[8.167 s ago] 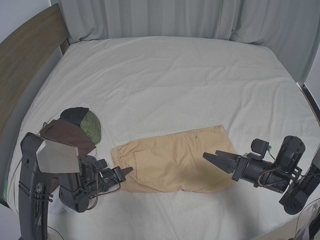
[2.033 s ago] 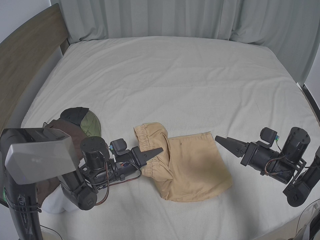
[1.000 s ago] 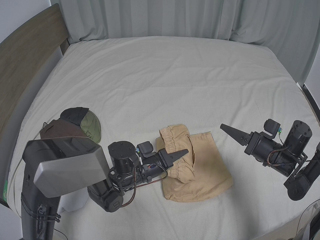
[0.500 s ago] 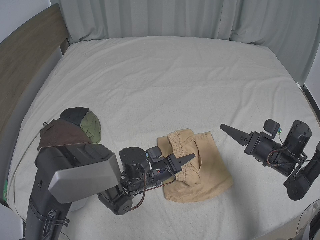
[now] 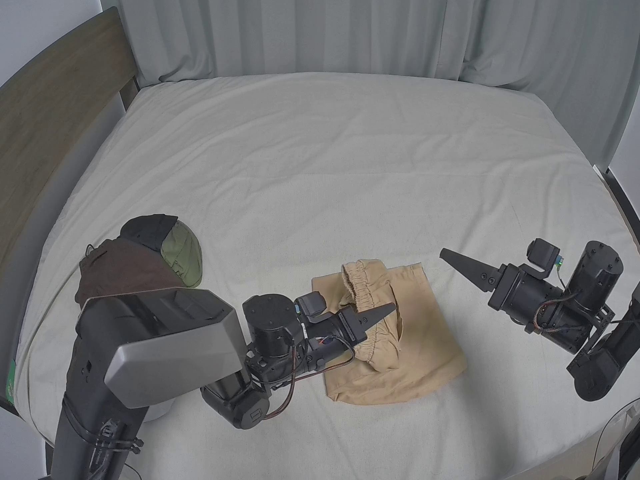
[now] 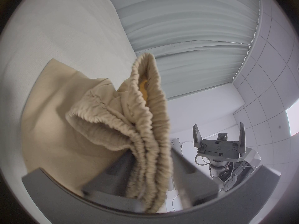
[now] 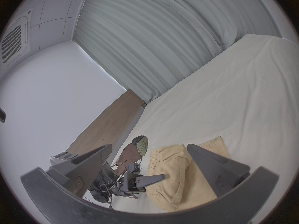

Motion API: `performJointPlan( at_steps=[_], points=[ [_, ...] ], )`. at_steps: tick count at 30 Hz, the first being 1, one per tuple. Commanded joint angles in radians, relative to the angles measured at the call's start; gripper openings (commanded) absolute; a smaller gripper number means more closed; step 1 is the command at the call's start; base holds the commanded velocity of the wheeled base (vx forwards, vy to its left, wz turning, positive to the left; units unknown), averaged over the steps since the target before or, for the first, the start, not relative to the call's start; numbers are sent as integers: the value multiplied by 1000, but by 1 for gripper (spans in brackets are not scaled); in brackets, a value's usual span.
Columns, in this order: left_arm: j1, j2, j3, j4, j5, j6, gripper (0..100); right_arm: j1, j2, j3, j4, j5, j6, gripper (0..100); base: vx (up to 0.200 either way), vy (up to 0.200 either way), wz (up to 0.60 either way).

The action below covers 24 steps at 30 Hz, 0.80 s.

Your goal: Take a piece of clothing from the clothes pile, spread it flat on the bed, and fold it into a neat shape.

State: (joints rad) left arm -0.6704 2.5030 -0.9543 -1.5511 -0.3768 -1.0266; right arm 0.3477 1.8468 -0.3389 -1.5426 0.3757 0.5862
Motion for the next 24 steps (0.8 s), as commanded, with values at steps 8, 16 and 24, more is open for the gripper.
performJointPlan(
  at_steps=[8, 16, 24],
  points=[
    [-1, 20, -18, 3, 6, 45, 100, -3, 2, 0, -1, 0, 0, 100, 0, 0, 0],
    [-35, 22, -18, 5, 15, 48, 100, -1, 3, 5, -1, 0, 0, 100, 0, 0, 0],
    [5, -10, 12, 3, 44, 88, 100, 5, 34, 14, -1, 0, -2, 100, 0, 0, 0]
  ],
)
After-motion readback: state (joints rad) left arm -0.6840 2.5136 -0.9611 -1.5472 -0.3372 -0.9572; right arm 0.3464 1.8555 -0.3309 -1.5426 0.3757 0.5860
